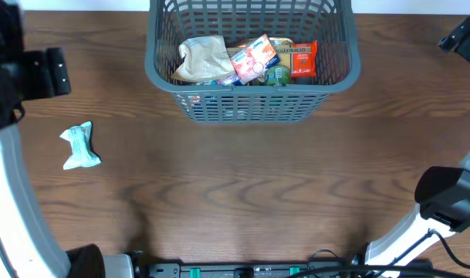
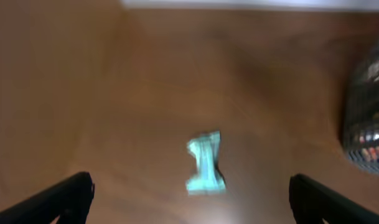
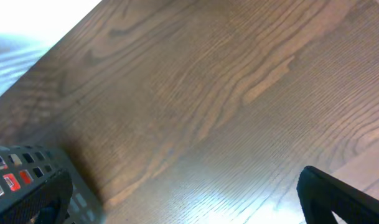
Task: Pack container
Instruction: 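Move the left gripper down to the mint-green wrapped item and grasp it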
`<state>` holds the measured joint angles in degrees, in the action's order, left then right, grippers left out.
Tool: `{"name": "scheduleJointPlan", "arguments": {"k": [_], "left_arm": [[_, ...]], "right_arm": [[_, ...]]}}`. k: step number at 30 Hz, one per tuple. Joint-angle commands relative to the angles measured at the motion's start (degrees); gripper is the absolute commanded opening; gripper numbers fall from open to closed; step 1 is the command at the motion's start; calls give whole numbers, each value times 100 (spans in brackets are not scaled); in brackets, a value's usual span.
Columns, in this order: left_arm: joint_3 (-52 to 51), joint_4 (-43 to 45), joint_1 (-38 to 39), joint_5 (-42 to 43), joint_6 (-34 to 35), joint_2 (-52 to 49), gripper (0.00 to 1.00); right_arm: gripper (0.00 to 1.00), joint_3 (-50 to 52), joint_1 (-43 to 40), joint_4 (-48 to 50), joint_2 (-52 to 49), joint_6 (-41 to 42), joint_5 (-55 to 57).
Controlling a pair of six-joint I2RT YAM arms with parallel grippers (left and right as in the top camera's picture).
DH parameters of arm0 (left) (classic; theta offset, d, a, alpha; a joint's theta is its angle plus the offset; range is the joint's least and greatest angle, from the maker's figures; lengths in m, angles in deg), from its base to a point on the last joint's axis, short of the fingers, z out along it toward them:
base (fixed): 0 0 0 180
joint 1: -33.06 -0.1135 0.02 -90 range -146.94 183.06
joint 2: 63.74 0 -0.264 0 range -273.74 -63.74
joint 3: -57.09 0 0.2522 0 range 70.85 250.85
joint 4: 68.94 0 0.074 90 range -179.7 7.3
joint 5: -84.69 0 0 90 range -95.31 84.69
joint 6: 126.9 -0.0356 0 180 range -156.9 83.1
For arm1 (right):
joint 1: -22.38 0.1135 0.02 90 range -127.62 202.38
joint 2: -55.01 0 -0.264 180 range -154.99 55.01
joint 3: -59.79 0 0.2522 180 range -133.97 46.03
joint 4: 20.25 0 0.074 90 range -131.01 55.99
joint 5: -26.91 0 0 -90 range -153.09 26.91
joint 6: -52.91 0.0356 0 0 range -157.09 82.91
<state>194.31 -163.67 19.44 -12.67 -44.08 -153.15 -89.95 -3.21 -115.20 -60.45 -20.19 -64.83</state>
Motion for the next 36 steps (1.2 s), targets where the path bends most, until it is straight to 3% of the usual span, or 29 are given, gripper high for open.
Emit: {"name": "scheduleJointPlan", "arguments": {"k": [1,7,19,29,31,34,36], "left_arm": [[-348,-129,-262,-63,1231,-348,98],[-1246,382,-492,-66,1198,-1130,98],[-3480,2562,-769,-63,1126,-2487,99],[-4232,3178,-769,192,942,-3073,99],[-4284,3198,-769,389,866,-3073,85],[-4284,3156,-767,656,868,-3071,53],[-4284,3093,-767,844,857,-3071,39]], "right_arm": [[99,15,17,-2,-44,-90,-24],[99,15,17,175,-44,-90,-22],[99,15,17,210,-44,-87,-20],[99,15,17,210,-44,-59,-22],[99,15,17,210,-44,-59,-20],[99,15,17,210,-44,-61,-22],[99,15,15,210,-44,-66,-20]]}}
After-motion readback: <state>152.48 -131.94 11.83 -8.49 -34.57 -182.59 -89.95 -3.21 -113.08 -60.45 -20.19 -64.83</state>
